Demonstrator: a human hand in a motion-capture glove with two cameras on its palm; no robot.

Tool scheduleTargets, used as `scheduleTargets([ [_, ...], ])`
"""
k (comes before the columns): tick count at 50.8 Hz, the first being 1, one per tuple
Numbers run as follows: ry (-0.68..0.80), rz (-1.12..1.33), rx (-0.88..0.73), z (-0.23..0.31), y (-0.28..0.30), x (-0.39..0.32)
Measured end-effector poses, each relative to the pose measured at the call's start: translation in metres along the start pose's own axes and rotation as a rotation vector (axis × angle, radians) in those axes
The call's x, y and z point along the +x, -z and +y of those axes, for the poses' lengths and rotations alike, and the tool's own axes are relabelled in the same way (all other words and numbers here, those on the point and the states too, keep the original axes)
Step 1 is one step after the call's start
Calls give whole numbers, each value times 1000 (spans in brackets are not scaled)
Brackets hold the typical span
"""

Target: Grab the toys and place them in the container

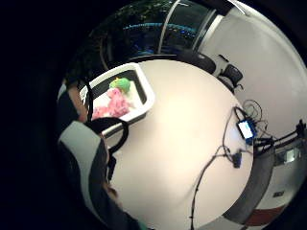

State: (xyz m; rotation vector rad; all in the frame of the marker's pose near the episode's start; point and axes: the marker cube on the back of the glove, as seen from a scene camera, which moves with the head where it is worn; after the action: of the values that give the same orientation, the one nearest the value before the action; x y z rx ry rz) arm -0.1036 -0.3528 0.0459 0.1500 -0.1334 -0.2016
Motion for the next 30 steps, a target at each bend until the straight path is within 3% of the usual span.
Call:
scheduleTargets([
  [5,-19,-51,-46,-49,-36,-40],
  [15,50,109,-135,-102,-82,-88],
  [22,-3,132,-191,-108,-101,-89],
  [30,-33,167,-425,-84,-123,-73],
])
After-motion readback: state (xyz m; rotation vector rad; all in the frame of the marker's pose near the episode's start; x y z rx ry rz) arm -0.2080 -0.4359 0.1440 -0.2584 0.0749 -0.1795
